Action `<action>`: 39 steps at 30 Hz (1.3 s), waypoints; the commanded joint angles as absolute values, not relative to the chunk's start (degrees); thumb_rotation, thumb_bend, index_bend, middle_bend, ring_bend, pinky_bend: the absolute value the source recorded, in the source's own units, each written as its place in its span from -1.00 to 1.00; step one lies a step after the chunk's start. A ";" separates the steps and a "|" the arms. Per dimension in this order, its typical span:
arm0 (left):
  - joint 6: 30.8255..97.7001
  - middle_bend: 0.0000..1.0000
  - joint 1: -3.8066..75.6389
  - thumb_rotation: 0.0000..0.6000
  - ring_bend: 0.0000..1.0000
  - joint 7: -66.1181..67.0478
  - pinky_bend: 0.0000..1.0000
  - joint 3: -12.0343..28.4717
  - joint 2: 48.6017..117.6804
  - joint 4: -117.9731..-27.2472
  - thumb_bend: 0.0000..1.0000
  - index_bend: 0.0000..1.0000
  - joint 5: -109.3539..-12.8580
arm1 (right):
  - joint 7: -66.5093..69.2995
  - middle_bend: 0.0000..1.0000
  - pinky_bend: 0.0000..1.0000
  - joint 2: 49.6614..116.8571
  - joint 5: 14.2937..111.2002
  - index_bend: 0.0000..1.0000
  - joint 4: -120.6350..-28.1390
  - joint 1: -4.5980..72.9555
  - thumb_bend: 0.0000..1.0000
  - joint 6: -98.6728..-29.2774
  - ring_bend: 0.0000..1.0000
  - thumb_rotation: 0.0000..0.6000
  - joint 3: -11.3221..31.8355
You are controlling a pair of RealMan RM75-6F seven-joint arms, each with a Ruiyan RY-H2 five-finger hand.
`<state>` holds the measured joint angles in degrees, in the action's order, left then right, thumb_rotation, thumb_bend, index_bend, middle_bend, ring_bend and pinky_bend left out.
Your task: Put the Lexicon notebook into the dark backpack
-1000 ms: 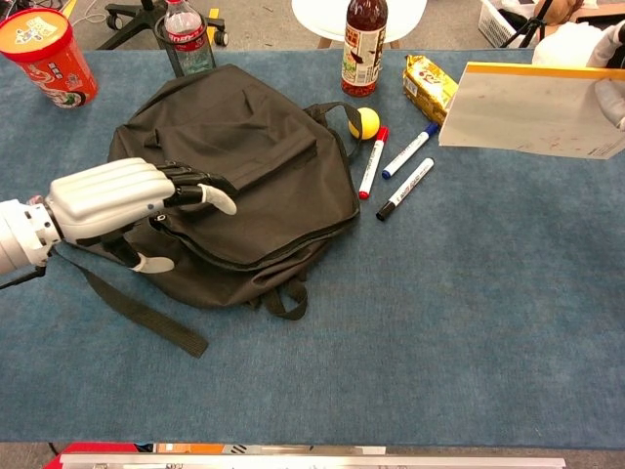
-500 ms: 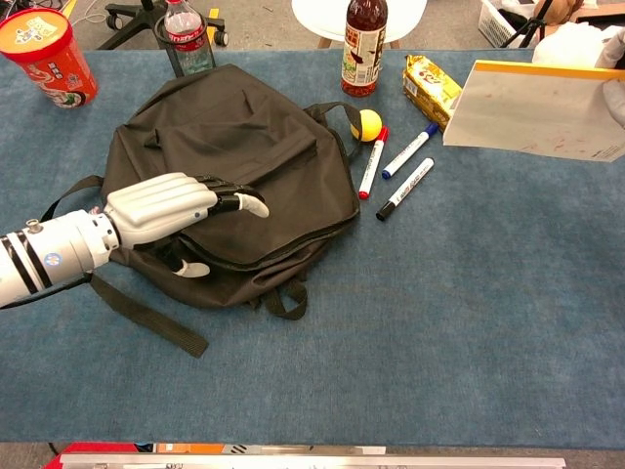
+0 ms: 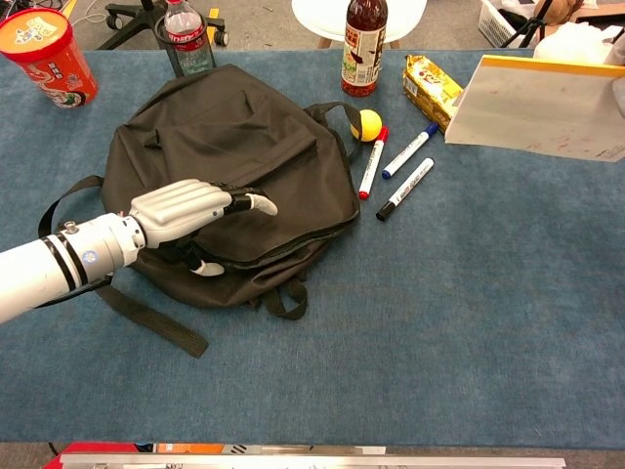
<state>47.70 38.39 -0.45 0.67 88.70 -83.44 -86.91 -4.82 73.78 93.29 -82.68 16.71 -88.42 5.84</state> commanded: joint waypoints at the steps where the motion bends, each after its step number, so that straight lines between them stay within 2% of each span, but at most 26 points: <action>1: 47.67 -0.70 38.71 1.00 -0.67 -1.62 -0.55 1.02 89.90 -82.67 -0.64 -0.59 -86.23 | -4.71 0.29 0.38 73.67 93.30 0.45 -82.73 16.58 -0.13 -88.52 0.03 1.00 5.89; 5: 49.19 -0.50 38.61 1.00 -0.50 -4.62 -0.39 1.84 92.15 -81.10 -0.64 -0.39 -85.77 | -4.42 0.29 0.38 73.49 93.25 0.45 -82.75 16.37 -0.14 -88.47 0.03 1.00 5.86; 11: 52.22 0.02 38.28 1.00 0.07 -9.65 0.27 3.68 96.31 -77.01 -0.60 0.02 -84.87 | -3.75 0.29 0.38 73.23 93.21 0.46 -82.79 16.15 -0.14 -88.39 0.03 1.00 5.88; 16: 54.02 0.37 37.90 1.00 0.35 -12.74 0.65 6.59 98.09 -76.52 -0.48 0.34 -81.87 | -3.02 0.29 0.39 72.38 93.46 0.46 -83.84 16.19 -0.13 -87.53 0.03 1.00 5.46; 20: 54.31 0.48 37.85 1.00 0.44 -14.89 0.76 8.94 97.31 -78.40 -0.45 0.47 -79.28 | -2.04 0.30 0.40 71.19 93.52 0.47 -85.58 16.40 -0.09 -86.26 0.04 1.00 5.04; 27: 54.73 0.49 37.55 1.00 0.42 -17.80 0.79 12.29 93.14 -83.58 -0.45 0.46 -76.01 | 4.42 0.31 0.42 66.87 92.51 0.48 -91.89 17.46 -0.02 -80.68 0.05 1.00 3.40; 39: 55.63 0.48 36.30 1.00 0.40 -21.65 0.79 18.33 87.02 -92.51 -0.46 0.41 -67.97 | 23.31 0.32 0.47 58.00 86.96 0.49 -105.02 23.89 0.01 -62.86 0.08 1.00 2.17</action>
<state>55.82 36.52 -21.06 17.54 87.92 -91.41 -69.04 19.56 59.97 88.83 -102.24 21.81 -66.67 2.43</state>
